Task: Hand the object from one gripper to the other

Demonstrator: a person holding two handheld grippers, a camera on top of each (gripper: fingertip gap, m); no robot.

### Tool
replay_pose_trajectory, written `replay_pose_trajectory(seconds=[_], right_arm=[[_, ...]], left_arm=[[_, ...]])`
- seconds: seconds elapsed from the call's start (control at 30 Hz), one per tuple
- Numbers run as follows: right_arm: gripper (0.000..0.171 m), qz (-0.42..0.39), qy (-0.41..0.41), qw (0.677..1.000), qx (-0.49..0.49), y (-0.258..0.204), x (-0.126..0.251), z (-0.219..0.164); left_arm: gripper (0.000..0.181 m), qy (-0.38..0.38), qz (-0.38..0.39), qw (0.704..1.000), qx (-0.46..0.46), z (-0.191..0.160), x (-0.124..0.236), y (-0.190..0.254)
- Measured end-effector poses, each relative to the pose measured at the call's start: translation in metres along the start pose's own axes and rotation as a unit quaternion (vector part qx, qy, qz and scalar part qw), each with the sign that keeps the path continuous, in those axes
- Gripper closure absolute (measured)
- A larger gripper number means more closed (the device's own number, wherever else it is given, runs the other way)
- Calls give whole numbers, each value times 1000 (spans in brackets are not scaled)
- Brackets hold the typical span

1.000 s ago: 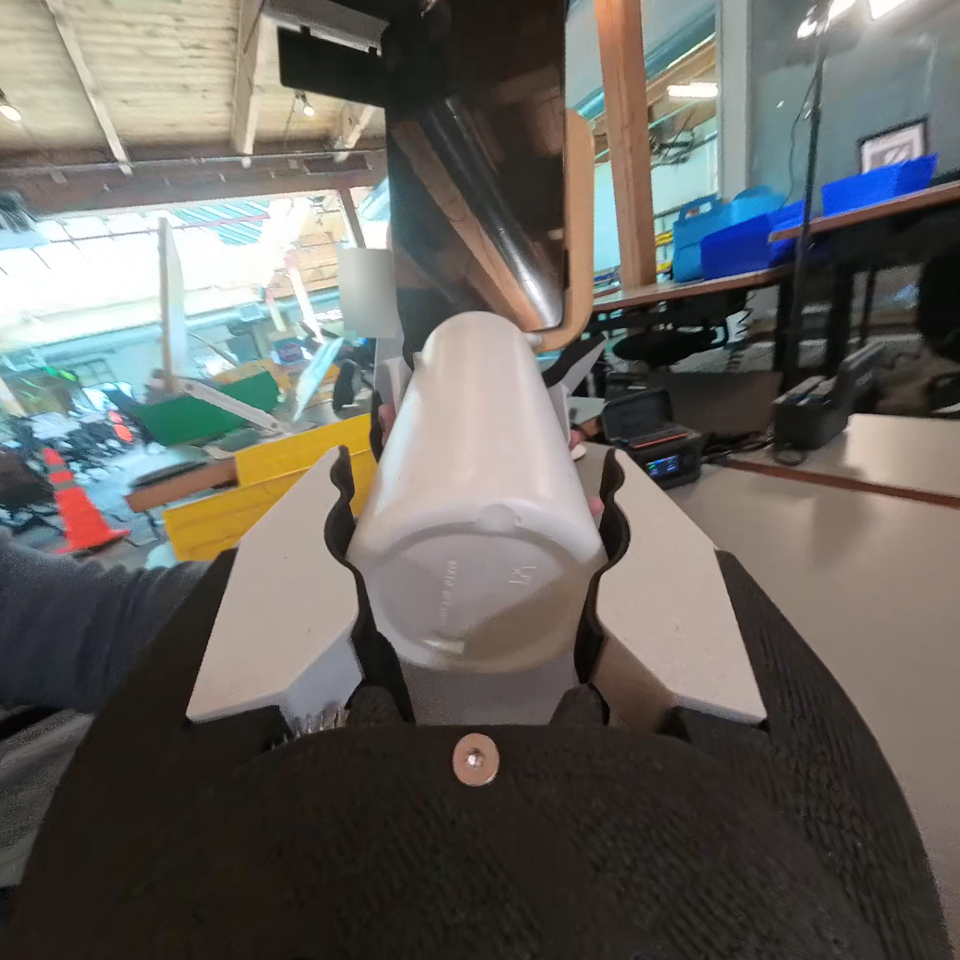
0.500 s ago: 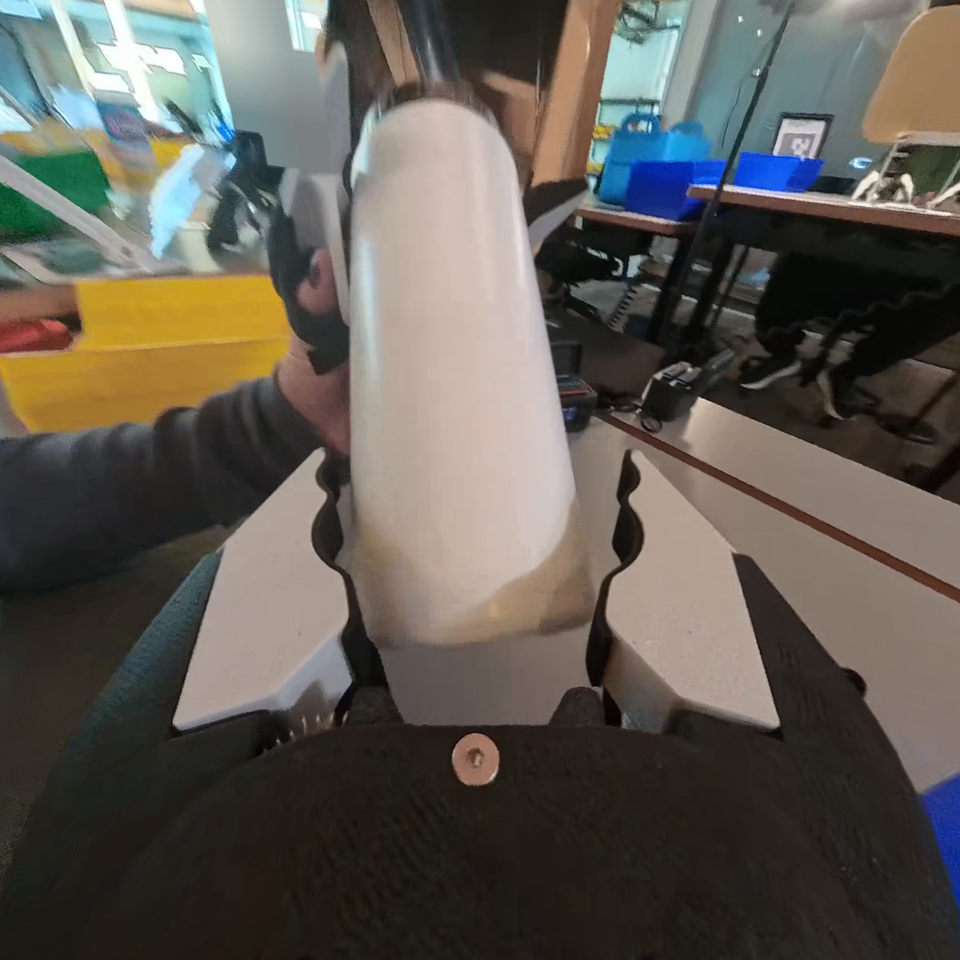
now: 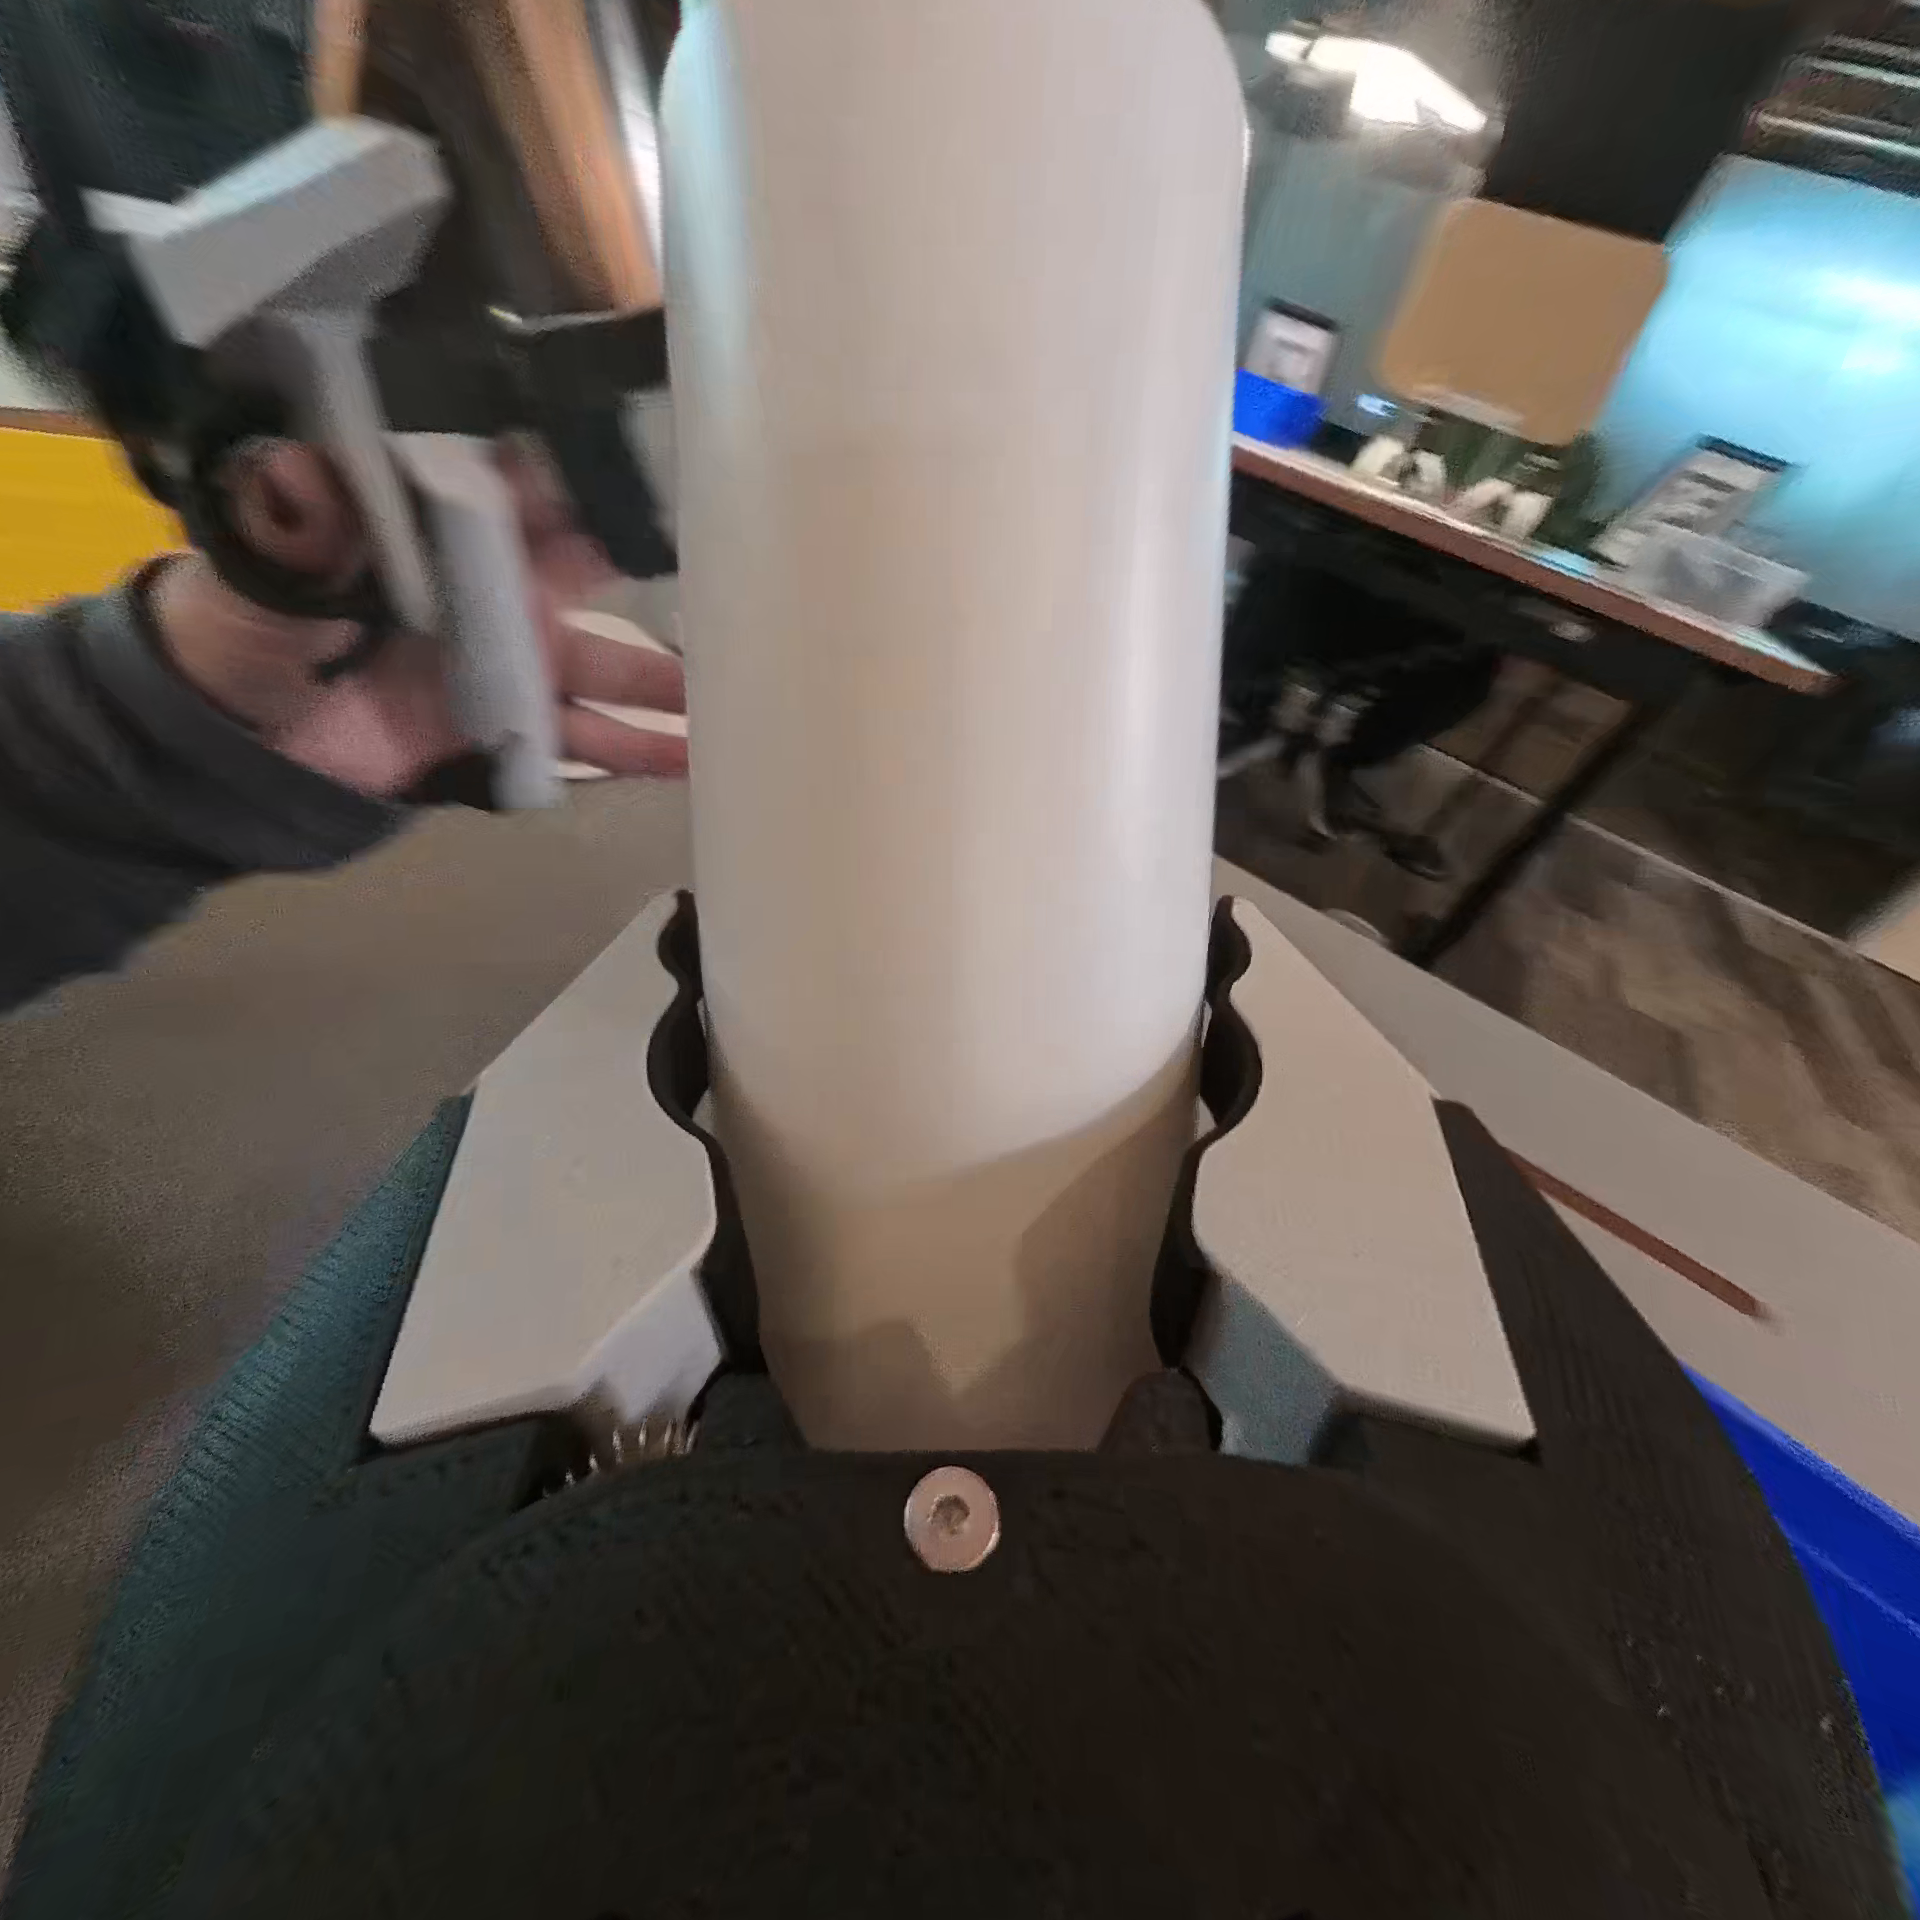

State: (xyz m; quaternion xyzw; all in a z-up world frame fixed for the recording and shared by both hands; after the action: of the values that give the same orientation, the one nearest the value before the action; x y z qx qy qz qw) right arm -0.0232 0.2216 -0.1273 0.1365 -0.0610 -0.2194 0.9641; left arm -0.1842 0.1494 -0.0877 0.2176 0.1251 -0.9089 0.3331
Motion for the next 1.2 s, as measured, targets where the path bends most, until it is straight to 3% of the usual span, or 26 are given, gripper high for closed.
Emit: replay_pose_trajectory(seconds=[0.13,0.27,0.43,0.57,0.7,0.8,0.83,0.9,0.93,0.97,1.1,1.2], right_arm=[[75,-118,-137,983,19,79,45,-20],[74,-253,-318,914,7,146,85,-79],[73,-243,-422,872,-42,164,96,-139],[60,-321,-350,878,57,162,93,-119],[65,-401,-172,881,181,140,74,-54],[77,-324,4,930,170,80,30,-14],[90,-286,60,945,145,55,13,-8],[127,-235,148,956,96,16,-21,-13],[154,-247,170,951,77,7,-37,-24],[164,-265,173,947,57,4,-55,-37],[167,-233,137,961,-58,-9,-106,-86],[168,-186,137,973,-6,-26,-111,-94]], left_arm=[[63,-26,72,997,-7,10,18,-17],[64,-45,111,993,1,12,31,-28],[64,-49,119,991,28,9,34,-34],[62,-84,128,988,31,0,33,-36],[61,-103,143,984,33,-8,32,-40],[62,-103,156,982,24,-13,31,-42],[64,-102,163,981,15,-13,31,-43],[82,-100,183,978,-10,-14,32,-45],[105,-99,197,975,-24,-15,34,-46],[126,-101,211,972,-39,-16,36,-47],[181,-145,233,958,-87,-23,45,-51],[181,-159,245,951,-102,-19,49,-51]])
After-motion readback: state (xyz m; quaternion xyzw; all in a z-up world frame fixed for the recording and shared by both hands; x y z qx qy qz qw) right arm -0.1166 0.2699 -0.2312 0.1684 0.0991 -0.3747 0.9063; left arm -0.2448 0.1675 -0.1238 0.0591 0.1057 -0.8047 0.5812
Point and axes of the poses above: each gripper's, where its closed fingertips meet, x back along the fingers, z out of its top, y = z × x across the jaws, the point moved 7 cm from there along x, back along the fingers, and after that the axes turned 12 degrees about -z, right-handed, at the moved point
